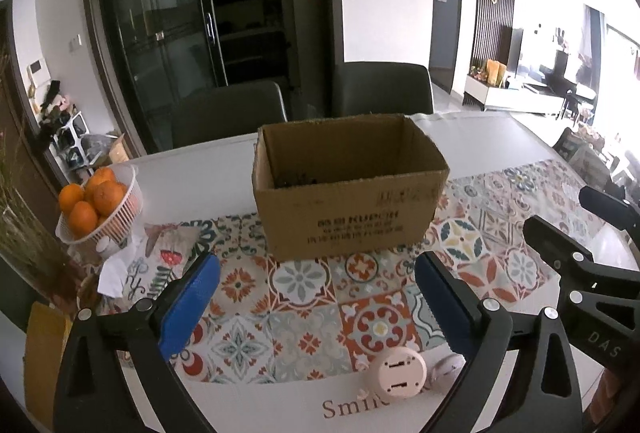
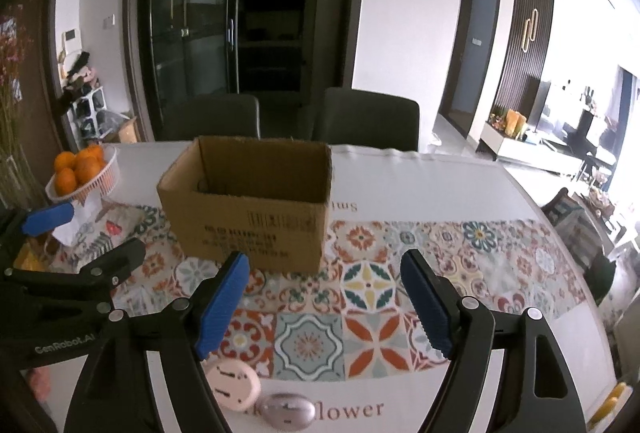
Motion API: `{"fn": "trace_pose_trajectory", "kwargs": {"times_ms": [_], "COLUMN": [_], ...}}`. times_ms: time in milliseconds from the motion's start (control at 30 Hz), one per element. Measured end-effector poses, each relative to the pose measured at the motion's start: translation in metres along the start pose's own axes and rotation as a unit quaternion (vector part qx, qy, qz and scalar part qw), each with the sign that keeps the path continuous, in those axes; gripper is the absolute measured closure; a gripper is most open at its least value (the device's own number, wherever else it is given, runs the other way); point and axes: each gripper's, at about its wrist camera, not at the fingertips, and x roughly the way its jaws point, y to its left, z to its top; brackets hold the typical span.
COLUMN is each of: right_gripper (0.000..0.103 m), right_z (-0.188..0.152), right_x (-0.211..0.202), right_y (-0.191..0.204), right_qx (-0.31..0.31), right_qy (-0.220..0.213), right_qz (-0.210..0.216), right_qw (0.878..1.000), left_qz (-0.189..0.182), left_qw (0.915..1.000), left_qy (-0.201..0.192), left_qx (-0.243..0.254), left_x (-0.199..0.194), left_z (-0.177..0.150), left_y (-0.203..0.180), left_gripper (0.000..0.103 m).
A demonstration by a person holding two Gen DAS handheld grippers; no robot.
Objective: Organize rigid objects
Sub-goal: 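Withdraw both tools and move toward the pink device and silver speaker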
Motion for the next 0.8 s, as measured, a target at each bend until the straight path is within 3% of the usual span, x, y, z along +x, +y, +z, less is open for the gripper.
{"fn": "trace_pose_trajectory", "kwargs": {"times_ms": [800], "right_gripper": [0.023], "right_z": [-0.079], "right_x": [0.0], "right_y": [0.003], "right_qx": [0.001], "right_qy": [0.07], "right_qz": [0.014], "right_qw": [0.997], "left_qz": [-0.038], "left_qw": [0.9963], "left_qy": [0.053], "left_qx": [0.056], "left_x": [0.009], "left_z": [-0.08], "left_y": [-0.02], "left_gripper": [0.003]}}
